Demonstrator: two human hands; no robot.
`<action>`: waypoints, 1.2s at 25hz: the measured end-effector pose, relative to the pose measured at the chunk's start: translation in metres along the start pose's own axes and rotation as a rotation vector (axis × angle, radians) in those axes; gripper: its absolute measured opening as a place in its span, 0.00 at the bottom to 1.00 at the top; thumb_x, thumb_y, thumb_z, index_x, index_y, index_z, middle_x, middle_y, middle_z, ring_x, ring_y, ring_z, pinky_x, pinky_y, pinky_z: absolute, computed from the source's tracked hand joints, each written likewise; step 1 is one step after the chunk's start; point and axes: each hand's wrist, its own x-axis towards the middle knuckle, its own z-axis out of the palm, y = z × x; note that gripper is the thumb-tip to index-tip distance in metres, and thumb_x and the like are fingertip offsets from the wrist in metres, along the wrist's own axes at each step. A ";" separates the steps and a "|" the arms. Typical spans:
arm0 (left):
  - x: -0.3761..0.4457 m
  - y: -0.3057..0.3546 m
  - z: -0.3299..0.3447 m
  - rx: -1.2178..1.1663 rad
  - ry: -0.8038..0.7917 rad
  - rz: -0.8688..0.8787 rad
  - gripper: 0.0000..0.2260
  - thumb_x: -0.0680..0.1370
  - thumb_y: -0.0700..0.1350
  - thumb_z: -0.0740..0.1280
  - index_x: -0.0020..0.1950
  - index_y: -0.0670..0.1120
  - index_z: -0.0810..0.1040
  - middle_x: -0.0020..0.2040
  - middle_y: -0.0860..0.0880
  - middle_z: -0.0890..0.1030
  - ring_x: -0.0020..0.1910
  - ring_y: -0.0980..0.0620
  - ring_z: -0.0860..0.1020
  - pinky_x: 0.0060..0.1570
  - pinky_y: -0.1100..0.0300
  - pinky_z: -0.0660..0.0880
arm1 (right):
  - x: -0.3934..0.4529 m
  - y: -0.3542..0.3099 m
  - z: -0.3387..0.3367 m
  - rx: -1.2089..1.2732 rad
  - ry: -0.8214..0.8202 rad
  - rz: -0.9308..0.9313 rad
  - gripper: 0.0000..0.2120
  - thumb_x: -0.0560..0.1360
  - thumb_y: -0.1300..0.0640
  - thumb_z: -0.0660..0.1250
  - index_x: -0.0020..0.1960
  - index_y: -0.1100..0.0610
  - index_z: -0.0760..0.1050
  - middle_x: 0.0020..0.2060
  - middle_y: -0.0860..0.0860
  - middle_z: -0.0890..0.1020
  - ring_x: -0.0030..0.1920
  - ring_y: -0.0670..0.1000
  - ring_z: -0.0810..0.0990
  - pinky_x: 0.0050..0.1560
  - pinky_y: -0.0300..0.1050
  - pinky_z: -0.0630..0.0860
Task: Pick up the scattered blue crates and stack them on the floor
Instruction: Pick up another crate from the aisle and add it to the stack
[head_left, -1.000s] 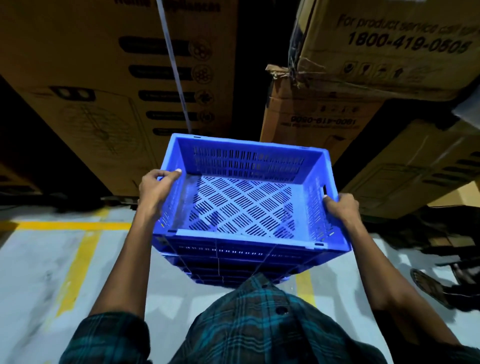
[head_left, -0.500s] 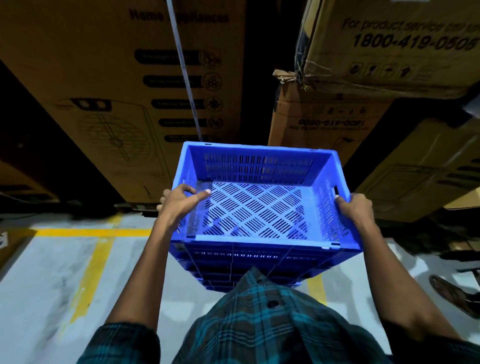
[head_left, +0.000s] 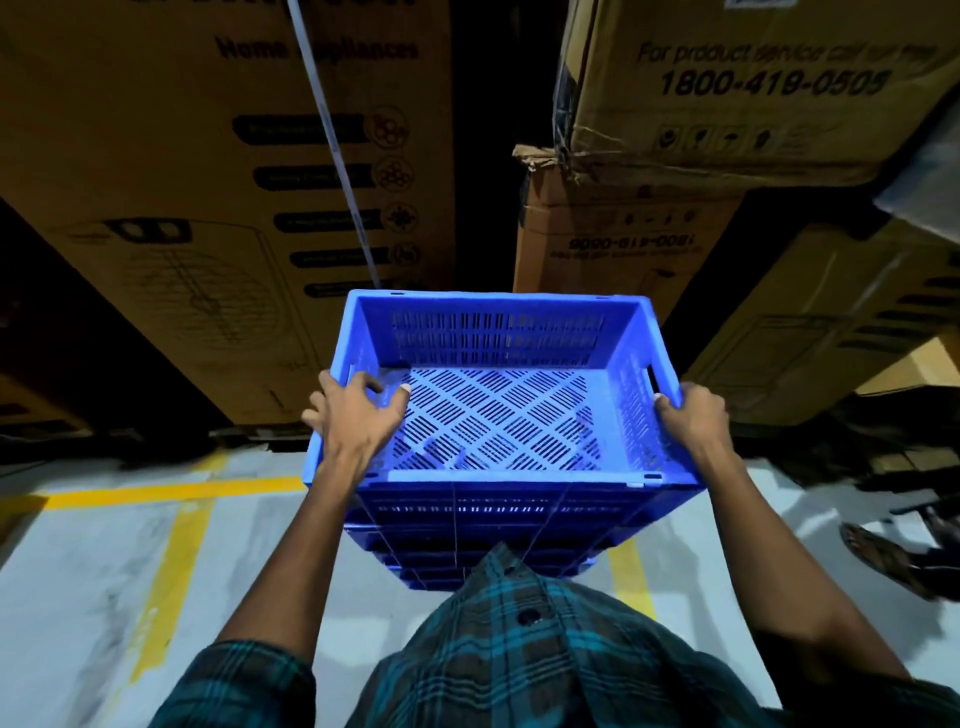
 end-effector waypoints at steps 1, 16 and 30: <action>0.001 0.001 -0.001 -0.013 0.003 0.014 0.19 0.72 0.66 0.65 0.50 0.52 0.78 0.62 0.41 0.70 0.61 0.36 0.70 0.61 0.43 0.61 | 0.000 -0.001 -0.001 -0.005 0.002 0.003 0.17 0.77 0.47 0.64 0.52 0.61 0.77 0.48 0.66 0.82 0.49 0.68 0.80 0.45 0.50 0.73; -0.023 0.005 0.008 0.118 -0.101 0.354 0.17 0.75 0.64 0.63 0.51 0.52 0.75 0.81 0.46 0.53 0.80 0.43 0.48 0.67 0.30 0.52 | -0.021 -0.001 -0.008 0.102 0.029 0.062 0.12 0.75 0.53 0.67 0.54 0.60 0.80 0.46 0.63 0.83 0.47 0.65 0.82 0.44 0.49 0.75; -0.052 0.020 0.020 0.003 -0.160 0.964 0.25 0.74 0.70 0.61 0.39 0.48 0.78 0.31 0.48 0.81 0.33 0.46 0.80 0.37 0.56 0.75 | -0.084 -0.014 0.007 -0.202 0.015 0.056 0.31 0.77 0.47 0.65 0.74 0.60 0.63 0.73 0.63 0.65 0.68 0.67 0.67 0.67 0.57 0.67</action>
